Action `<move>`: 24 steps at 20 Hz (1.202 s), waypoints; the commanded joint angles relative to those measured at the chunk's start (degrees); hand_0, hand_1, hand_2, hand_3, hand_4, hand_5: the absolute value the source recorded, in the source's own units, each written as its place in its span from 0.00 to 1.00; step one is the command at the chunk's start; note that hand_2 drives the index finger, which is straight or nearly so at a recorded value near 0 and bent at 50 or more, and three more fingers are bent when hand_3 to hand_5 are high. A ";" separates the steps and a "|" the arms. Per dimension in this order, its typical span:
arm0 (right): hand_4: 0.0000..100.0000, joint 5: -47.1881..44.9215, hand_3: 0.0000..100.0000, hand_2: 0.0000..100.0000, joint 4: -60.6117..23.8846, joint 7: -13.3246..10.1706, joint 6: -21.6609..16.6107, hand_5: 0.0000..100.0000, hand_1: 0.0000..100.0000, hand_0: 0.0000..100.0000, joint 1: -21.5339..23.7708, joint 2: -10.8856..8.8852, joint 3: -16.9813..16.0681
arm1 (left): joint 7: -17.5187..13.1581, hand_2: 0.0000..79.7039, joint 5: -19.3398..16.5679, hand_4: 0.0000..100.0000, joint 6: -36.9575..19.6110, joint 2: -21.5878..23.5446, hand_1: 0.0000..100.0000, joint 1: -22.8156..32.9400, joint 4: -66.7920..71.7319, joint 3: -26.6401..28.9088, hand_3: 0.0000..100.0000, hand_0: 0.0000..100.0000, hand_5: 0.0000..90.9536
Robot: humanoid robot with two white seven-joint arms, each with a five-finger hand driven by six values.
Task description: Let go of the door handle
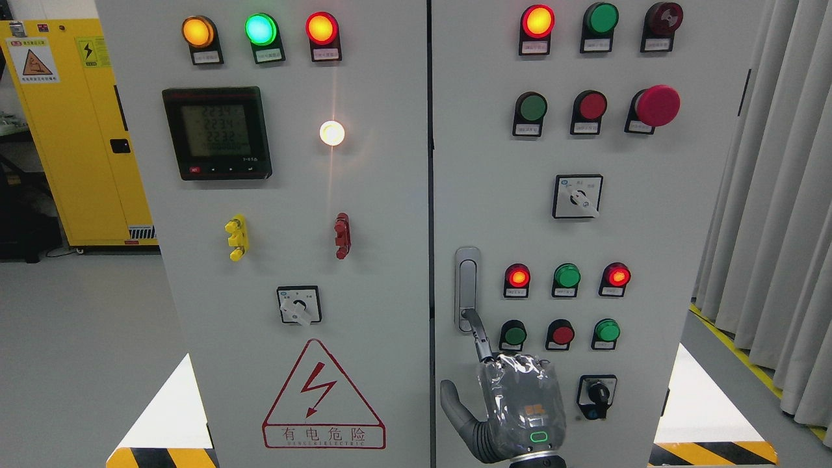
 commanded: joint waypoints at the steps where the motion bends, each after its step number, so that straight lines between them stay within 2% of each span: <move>1: 0.98 -0.33 0.99 0.00 0.32 0.19 0.03 1.00 0.36 0.46 0.18 0.06 -0.02 | -0.02 0.00 -0.07 0.00 0.02 0.00 0.56 0.00 -0.70 0.00 0.00 0.12 0.00; 24: 0.98 -0.41 0.99 0.00 0.24 0.99 -0.06 1.00 0.36 0.47 0.44 0.14 0.07 | -0.02 0.00 -0.07 0.00 0.02 0.00 0.56 0.00 -0.70 0.00 0.00 0.12 0.00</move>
